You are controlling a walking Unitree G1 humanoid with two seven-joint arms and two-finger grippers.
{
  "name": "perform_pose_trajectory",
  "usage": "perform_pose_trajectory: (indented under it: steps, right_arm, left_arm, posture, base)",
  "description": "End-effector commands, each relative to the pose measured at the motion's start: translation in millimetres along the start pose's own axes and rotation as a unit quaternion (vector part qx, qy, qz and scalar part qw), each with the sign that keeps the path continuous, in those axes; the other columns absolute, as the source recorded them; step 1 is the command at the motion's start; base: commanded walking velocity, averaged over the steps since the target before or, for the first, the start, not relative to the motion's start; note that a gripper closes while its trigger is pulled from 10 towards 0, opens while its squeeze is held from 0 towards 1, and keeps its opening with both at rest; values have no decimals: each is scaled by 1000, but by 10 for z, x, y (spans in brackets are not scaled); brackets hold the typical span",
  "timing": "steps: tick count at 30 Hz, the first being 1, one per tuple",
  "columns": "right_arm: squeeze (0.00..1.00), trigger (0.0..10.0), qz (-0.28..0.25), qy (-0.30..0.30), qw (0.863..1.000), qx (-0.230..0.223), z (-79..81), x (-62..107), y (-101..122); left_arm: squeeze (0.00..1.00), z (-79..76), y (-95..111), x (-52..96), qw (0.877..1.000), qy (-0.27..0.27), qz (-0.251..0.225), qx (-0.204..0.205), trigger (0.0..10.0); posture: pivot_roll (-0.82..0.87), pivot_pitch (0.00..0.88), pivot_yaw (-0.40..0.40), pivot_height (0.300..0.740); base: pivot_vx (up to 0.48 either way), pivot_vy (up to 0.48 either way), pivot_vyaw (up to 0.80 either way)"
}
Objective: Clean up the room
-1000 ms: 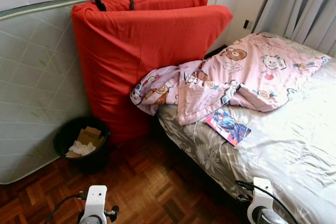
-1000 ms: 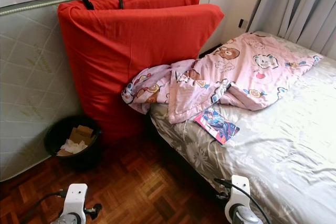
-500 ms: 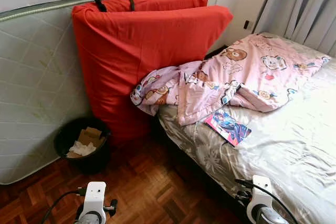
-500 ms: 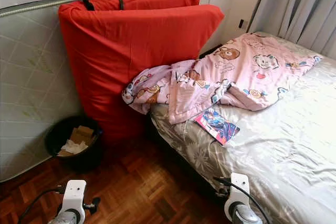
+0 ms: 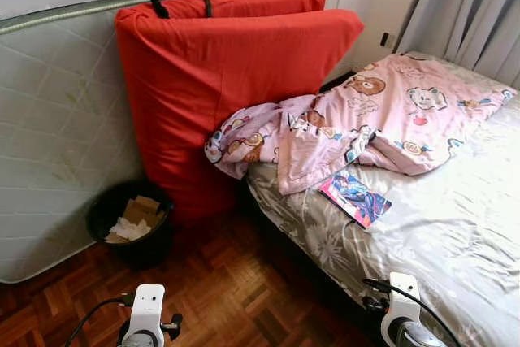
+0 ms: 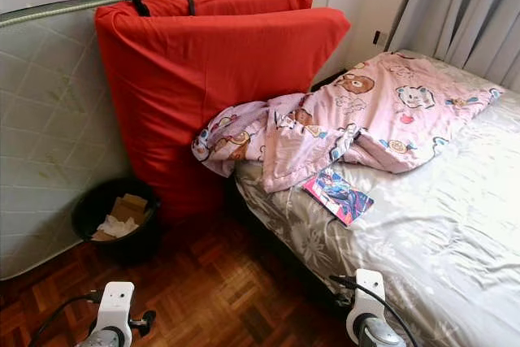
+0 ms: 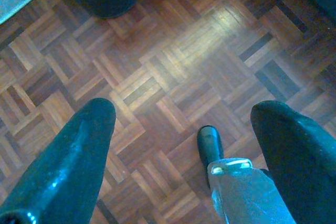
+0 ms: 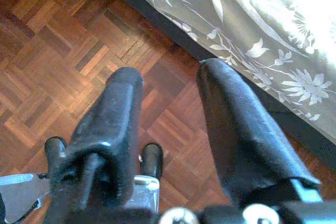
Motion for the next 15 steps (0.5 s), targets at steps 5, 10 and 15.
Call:
perform_pose_trajectory:
  steps: [5, 10, 15]
  right_arm:
    - [1000, 10000, 4, 2, 1000, 5, -8, 2, -7]
    - [0, 10000, 7, -1, 1000, 12, -16, 2, -13]
    - [0, 10000, 7, -1, 1000, 12, -17, 1, -8]
  left_arm:
    - [0, 4, -118, 21, 1000, -7, 21, -11, 10000]
    - [0, -5, -125, 22, 1000, -12, 22, -7, 10000]
    - [0, -18, -135, 22, 999, -16, 26, 8, 10000]
  posture:
    - [-57, 0, -34, 740]
    - [-58, 0, -33, 740]
    - [-54, 0, -35, 740]
  base:
    - [0, 0, 0]
    - [0, 0, 0]
    - [0, 0, 0]
Point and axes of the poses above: a point about 5 cm out from each wrist's last joint towards the gripper, its own x axis pointing back from the gripper into the wrist, its own y axis along the axis of the wrist's last joint, z = x × y, the point moved 5 cm from there along -x, pointing out of the wrist towards the gripper
